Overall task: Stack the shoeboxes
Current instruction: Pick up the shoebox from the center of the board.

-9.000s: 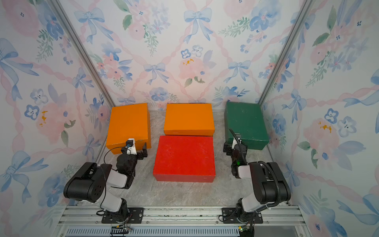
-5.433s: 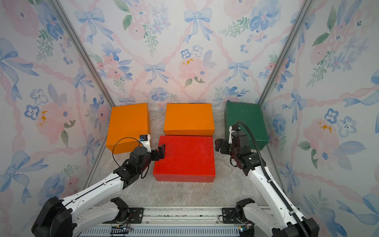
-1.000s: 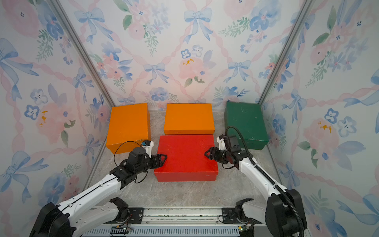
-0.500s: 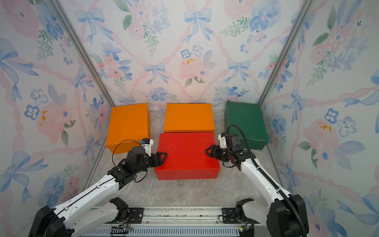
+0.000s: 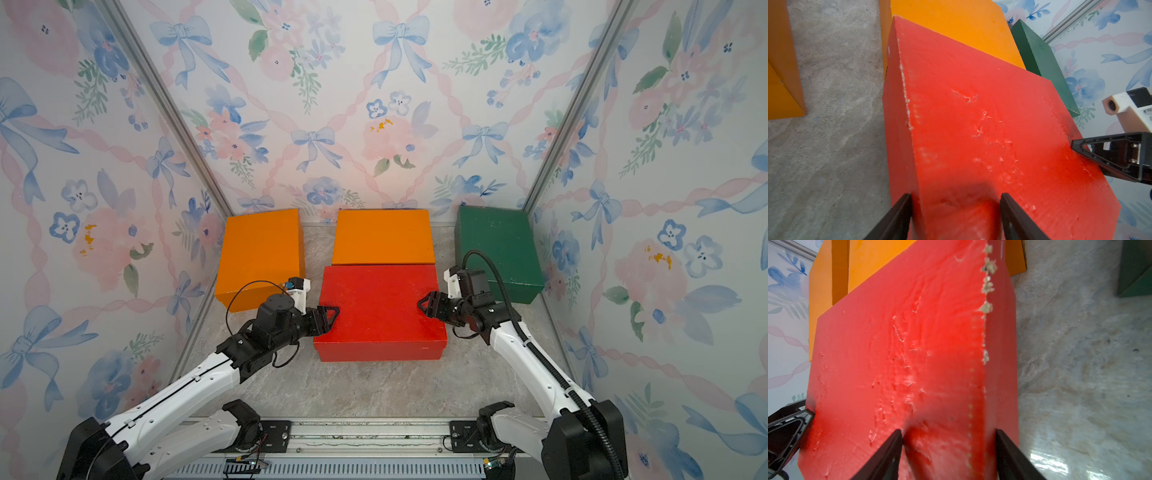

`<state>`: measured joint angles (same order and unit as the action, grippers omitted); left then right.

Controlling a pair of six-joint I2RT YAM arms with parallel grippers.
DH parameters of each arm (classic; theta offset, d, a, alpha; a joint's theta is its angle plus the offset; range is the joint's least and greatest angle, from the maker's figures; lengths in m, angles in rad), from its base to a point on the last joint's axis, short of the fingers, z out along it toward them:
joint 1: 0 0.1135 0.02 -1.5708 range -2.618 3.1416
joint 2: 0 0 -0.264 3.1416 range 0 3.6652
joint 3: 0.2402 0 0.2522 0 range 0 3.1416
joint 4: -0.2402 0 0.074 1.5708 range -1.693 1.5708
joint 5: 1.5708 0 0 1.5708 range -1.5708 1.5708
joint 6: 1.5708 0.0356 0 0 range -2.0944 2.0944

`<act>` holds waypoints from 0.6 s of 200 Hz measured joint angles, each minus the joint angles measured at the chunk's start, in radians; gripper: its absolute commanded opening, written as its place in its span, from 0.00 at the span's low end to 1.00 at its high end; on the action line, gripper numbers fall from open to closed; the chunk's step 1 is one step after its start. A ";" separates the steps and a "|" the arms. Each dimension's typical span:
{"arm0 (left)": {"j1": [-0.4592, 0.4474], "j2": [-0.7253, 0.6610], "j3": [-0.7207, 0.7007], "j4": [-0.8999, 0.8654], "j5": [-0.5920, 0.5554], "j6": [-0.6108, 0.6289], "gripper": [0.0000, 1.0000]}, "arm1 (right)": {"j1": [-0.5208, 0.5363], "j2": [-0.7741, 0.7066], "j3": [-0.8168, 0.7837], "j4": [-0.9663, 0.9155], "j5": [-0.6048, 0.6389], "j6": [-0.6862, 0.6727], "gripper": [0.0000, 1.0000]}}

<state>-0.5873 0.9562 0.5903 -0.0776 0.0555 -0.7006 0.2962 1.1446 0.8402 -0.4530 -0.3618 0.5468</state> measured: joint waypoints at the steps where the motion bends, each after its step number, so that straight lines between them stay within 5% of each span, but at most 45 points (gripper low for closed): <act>1: 0.000 0.000 0.000 0.000 0.000 0.000 0.68 | 0.000 0.000 0.000 0.000 0.000 0.000 0.68; 120: -0.003 0.004 0.066 -0.010 -0.030 0.001 0.67 | -0.002 0.000 0.052 -0.009 0.015 -0.008 0.68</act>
<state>-0.5900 0.9604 0.6567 -0.0872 0.0254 -0.6998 0.2943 1.1442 0.8925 -0.4618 -0.3466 0.5385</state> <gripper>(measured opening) 0.676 0.683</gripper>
